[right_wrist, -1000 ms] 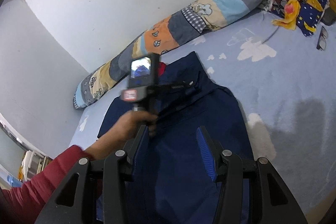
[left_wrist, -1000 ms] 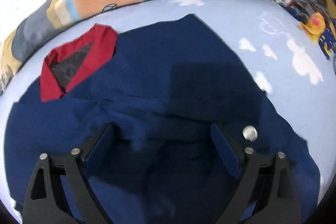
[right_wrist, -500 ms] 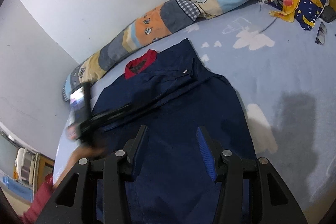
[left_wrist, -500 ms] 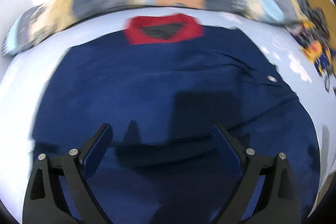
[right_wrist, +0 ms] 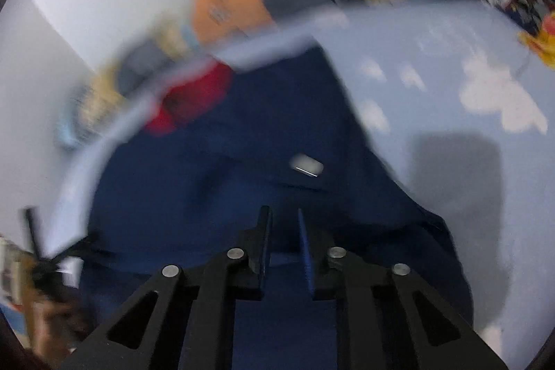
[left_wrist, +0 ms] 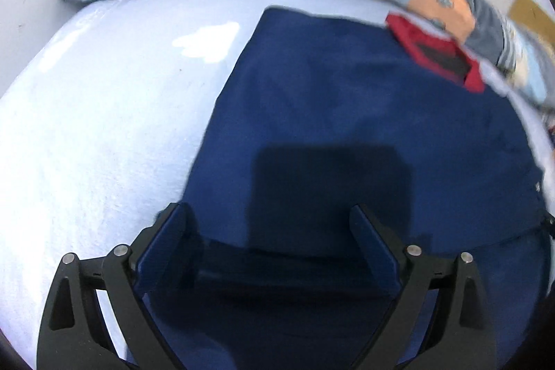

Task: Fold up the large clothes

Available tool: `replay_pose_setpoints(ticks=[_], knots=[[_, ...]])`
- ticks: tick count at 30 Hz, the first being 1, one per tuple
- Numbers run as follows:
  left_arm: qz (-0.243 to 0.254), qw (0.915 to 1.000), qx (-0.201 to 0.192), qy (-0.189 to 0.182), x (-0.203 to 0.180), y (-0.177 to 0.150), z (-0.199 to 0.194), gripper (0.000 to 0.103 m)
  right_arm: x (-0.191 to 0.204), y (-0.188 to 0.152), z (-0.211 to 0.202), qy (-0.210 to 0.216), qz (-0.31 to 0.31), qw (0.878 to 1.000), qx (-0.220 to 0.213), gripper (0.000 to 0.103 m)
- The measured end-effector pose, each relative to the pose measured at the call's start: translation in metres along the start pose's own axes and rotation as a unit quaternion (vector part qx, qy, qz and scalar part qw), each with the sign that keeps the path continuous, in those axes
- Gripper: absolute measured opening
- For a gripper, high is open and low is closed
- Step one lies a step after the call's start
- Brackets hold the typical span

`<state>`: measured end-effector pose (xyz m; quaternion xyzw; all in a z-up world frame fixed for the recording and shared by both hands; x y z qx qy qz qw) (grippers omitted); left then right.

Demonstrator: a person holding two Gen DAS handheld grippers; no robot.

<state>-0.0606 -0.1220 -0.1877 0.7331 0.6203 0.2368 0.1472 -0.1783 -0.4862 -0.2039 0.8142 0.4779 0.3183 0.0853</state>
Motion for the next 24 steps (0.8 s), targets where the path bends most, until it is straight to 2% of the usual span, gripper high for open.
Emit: replay_pose_setpoints(ticks=[1,3,4,5,7,9,10,12,13,14,15,18,21,22,24], knots=[[0.007,1.0,0.0,0.002,0.0,-0.002,0.003,0.101,-0.008,-0.004,0.006,-0.006,0.006,1.0,0.008,0.0],[-0.026,0.9994,0.013,-0.018,0.01,0.001,0.003,0.1,-0.013,-0.005,0.005,0.011,0.016,1.0,-0.002,0.0],[-0.042,0.9989,0.01,-0.021,0.016,0.003,0.001,0.1,-0.01,-0.002,-0.002,-0.008,0.012,1.0,-0.001,0.0],[-0.049,0.9985,0.007,-0.023,0.021,0.004,-0.001,0.1,-0.005,0.001,-0.009,-0.017,0.001,1.0,-0.009,0.008],[-0.057,0.9981,0.003,-0.022,0.031,0.004,-0.004,0.1,0.002,0.006,-0.026,-0.022,-0.022,0.999,-0.032,0.009],[-0.042,0.9989,0.015,-0.015,0.031,-0.004,0.005,0.101,-0.01,0.003,-0.032,-0.056,-0.016,0.998,-0.032,0.009],[-0.031,0.9985,0.038,-0.025,0.026,-0.013,0.014,0.101,-0.017,0.0,-0.03,-0.065,-0.009,0.998,-0.027,0.009],[-0.043,0.9982,0.029,-0.031,0.028,-0.017,0.009,0.101,-0.04,-0.017,-0.015,-0.079,0.019,0.997,0.016,0.0],[-0.041,0.9983,0.03,-0.027,0.028,-0.018,0.005,0.101,-0.043,-0.019,-0.014,-0.072,0.023,0.997,0.012,0.0],[-0.041,0.9985,0.028,-0.025,0.028,-0.019,0.0,0.1,-0.041,-0.019,-0.019,-0.073,0.016,0.997,0.009,0.002],[-0.043,0.9985,0.015,-0.031,0.027,-0.02,-0.014,0.1,-0.035,-0.02,-0.027,-0.073,0.007,0.997,0.009,0.01],[-0.033,0.9988,0.002,-0.036,0.024,-0.03,-0.042,0.1,-0.023,-0.023,-0.056,-0.065,-0.017,0.998,-0.007,0.011],[-0.01,0.9991,-0.012,-0.038,0.018,-0.049,-0.067,0.1,-0.02,-0.041,-0.078,-0.078,-0.04,0.996,-0.001,0.014],[0.002,0.9994,-0.007,-0.033,0.016,-0.063,-0.069,0.1,-0.025,-0.054,-0.081,-0.081,-0.039,0.996,0.013,0.016],[0.029,0.9986,0.037,-0.027,0.009,-0.095,-0.058,0.1,-0.038,-0.076,-0.081,-0.086,-0.027,0.995,0.044,0.015]])
Point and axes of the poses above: each gripper's, at about its wrist camera, not at the fingertips, and z roughly the way its jaws point, x to its left, y to its top, the point moved 7 cm from there along z, roughly the way its jaws point, and after that the axes turned 11 degrees about y, right-handed, at the moved point
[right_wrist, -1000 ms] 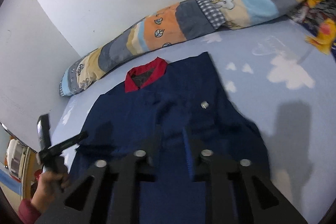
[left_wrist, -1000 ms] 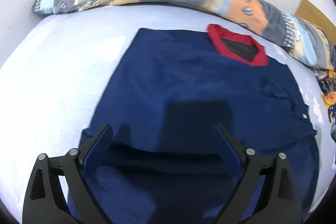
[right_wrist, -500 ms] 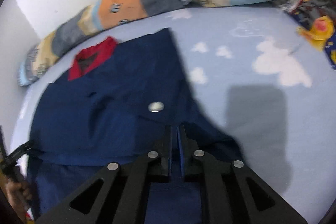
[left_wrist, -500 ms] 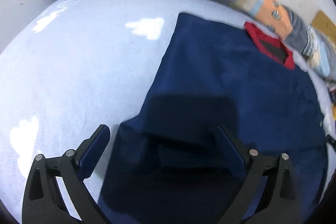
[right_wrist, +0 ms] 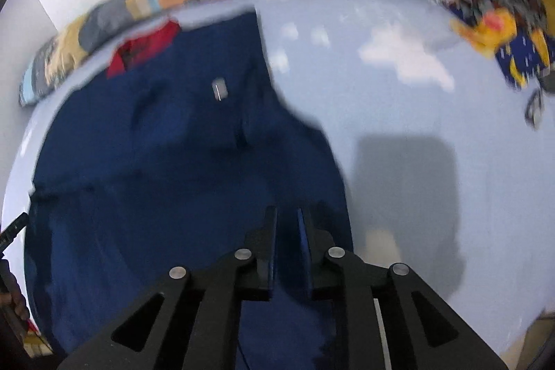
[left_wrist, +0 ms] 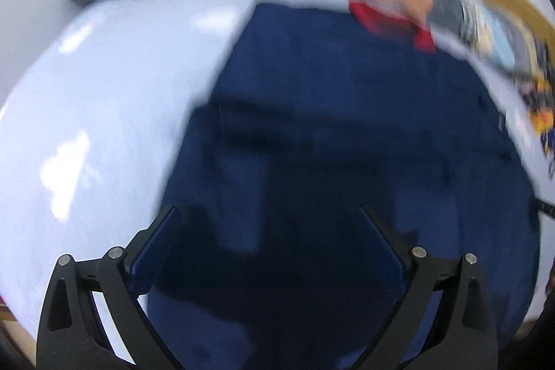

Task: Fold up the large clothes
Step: 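Move both tools to the jacket hem and grasp it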

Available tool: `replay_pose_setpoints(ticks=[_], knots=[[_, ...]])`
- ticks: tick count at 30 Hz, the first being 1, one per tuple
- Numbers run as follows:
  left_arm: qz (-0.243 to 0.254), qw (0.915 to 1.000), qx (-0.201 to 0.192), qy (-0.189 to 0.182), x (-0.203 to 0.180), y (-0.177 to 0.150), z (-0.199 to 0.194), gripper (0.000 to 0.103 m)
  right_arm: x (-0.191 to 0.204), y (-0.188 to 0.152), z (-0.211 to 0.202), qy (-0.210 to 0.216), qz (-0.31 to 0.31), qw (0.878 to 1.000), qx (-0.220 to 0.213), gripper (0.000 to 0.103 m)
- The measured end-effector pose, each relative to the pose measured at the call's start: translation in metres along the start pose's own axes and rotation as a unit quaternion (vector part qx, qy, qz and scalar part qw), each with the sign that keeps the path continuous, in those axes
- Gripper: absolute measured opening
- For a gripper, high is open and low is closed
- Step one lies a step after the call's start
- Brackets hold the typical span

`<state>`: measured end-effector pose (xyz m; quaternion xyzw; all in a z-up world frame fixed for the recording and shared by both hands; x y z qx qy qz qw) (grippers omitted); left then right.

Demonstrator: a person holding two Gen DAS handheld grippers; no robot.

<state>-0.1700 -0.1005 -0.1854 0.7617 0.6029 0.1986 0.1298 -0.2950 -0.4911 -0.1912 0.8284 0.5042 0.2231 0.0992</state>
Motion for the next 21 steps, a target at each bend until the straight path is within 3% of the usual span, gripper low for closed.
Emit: replay_pose_setpoints(ticks=[2,5,11,14,17,21], knots=[[0.008,0.9993,0.031,0.021,-0.001,-0.025,0.014,0.101,-0.009,-0.015,0.003,-0.002,0.011,1.0,0.022,0.012],[0.003,0.9996,0.02,0.02,-0.004,-0.045,-0.001,0.1,-0.02,-0.036,-0.009,0.011,0.035,0.999,0.03,0.012],[-0.024,0.9988,-0.043,0.007,-0.017,-0.096,-0.052,0.1,0.01,-0.065,-0.069,0.036,0.007,0.998,-0.041,0.025],[-0.009,0.9984,-0.055,0.01,-0.026,-0.117,-0.058,0.1,0.033,-0.094,-0.078,0.048,-0.005,0.998,-0.047,0.025],[0.015,0.9988,-0.042,0.018,-0.034,-0.13,-0.046,0.1,0.056,-0.124,-0.069,0.06,-0.019,0.998,-0.031,0.025],[0.035,0.9972,-0.053,0.04,-0.04,-0.13,-0.032,0.102,0.069,-0.149,-0.044,0.037,-0.042,0.998,0.007,0.024]])
Point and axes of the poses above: each gripper's, at about its wrist camera, not at the fingertips, and z roughly the way its jaws point, x to its left, y to its top, the point moved 7 cm from there along z, roughly the way its jaws point, and after that the axes turned 11 degrees about y, right-handed, at the moved point
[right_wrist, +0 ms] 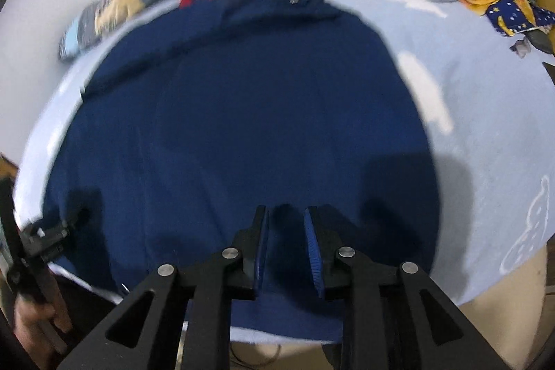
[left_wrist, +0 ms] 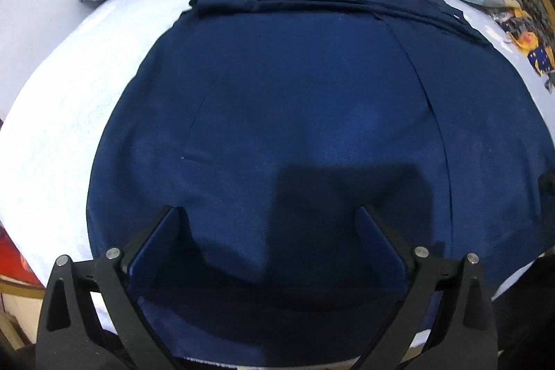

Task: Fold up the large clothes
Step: 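Move both tools to the jacket hem and grasp it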

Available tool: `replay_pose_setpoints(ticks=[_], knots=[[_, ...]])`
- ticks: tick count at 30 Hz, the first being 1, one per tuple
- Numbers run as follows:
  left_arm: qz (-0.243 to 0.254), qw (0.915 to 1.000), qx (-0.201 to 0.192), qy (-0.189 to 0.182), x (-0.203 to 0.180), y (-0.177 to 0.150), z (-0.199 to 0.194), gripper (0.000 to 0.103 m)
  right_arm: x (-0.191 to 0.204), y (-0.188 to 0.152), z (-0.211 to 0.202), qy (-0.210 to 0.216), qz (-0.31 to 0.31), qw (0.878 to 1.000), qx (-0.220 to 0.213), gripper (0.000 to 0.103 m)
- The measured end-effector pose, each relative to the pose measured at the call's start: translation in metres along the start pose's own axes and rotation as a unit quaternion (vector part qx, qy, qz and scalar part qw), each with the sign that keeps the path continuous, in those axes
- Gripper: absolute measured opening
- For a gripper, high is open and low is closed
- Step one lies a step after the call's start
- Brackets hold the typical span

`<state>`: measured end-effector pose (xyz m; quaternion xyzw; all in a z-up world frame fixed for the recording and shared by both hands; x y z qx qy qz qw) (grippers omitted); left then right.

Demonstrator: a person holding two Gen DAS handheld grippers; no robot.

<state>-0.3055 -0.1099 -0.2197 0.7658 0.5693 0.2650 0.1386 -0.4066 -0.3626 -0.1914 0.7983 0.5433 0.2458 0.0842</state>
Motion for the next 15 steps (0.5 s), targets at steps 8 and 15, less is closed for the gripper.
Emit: replay_pose_setpoints(ticks=[8,15], knots=[[-0.018,0.9998,0.004,-0.012,-0.009,-0.01,-0.013,0.102,0.013,-0.009,-0.001,-0.009,-0.023,1.0,-0.019,0.025],[0.01,0.9999,-0.01,-0.01,-0.029,-0.034,-0.025,0.103,0.044,-0.031,0.012,-0.004,-0.059,0.998,-0.02,0.025]])
Point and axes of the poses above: each gripper's, at about its wrist camera, not at the fingertips, and z roughly the way its jaws point, x to its left, y to its top, the point moved 7 cm from there along z, roughly the way its jaws point, and after that the axes turned 11 degrees about y, right-handed, at the moved point
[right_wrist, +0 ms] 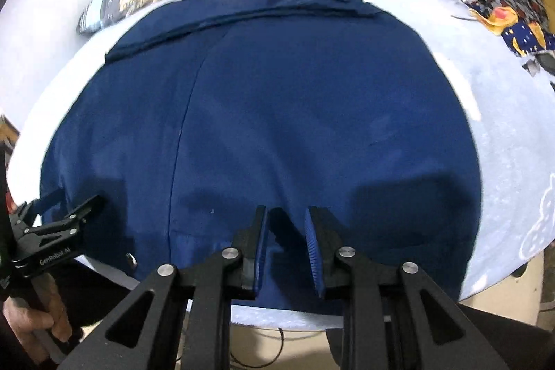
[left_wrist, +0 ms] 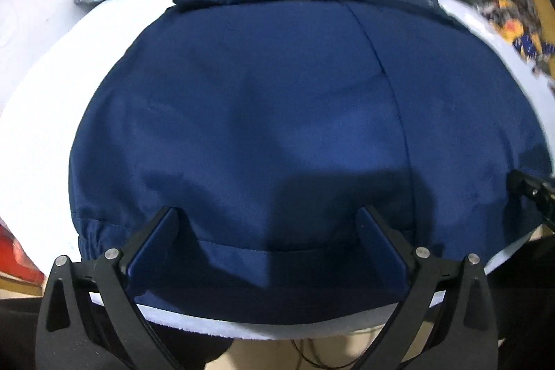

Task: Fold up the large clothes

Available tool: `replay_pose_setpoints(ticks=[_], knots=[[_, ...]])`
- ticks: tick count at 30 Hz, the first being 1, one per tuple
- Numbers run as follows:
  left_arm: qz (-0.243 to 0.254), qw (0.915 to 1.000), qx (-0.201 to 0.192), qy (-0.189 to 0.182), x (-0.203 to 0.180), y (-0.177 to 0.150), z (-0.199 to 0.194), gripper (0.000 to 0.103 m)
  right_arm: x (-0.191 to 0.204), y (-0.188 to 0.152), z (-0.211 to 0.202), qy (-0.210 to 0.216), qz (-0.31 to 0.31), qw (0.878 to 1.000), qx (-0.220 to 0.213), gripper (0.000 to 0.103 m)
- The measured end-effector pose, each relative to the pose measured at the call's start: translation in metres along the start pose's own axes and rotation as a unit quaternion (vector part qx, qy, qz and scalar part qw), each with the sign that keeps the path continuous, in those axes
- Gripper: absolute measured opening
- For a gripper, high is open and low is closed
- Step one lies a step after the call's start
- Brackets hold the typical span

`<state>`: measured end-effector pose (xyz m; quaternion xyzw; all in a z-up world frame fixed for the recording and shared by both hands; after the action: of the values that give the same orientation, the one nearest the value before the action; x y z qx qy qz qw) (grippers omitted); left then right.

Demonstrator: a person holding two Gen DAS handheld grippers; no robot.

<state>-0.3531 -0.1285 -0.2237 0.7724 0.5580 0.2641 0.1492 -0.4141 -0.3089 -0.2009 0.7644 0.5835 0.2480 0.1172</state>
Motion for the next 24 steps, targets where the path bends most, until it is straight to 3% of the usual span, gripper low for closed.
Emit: replay_pose_setpoints(ticks=[4,13,24], knots=[[-0.003,0.9998,-0.017,0.0,0.0,0.002,0.003,0.103,0.003,-0.007,0.015,-0.026,-0.021,0.999,0.021,0.024],[-0.01,0.9989,-0.045,0.007,-0.002,-0.003,-0.002,0.103,0.003,-0.01,0.015,-0.031,-0.026,0.999,0.011,0.025],[-0.013,0.9988,-0.048,0.0,0.0,-0.006,-0.004,0.103,0.003,-0.014,0.012,-0.031,-0.021,0.999,-0.008,0.029]])
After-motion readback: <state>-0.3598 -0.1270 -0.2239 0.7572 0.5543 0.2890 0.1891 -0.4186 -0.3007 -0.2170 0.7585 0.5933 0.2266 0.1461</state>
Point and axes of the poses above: each gripper's, at about its wrist camera, not at the fingertips, and z roughly the way its jaws point, x to its left, y to its top, the point moved 7 cm from there along z, roughly the way its jaws point, and after that the axes turned 11 degrees about y, right-handed, at the moved point
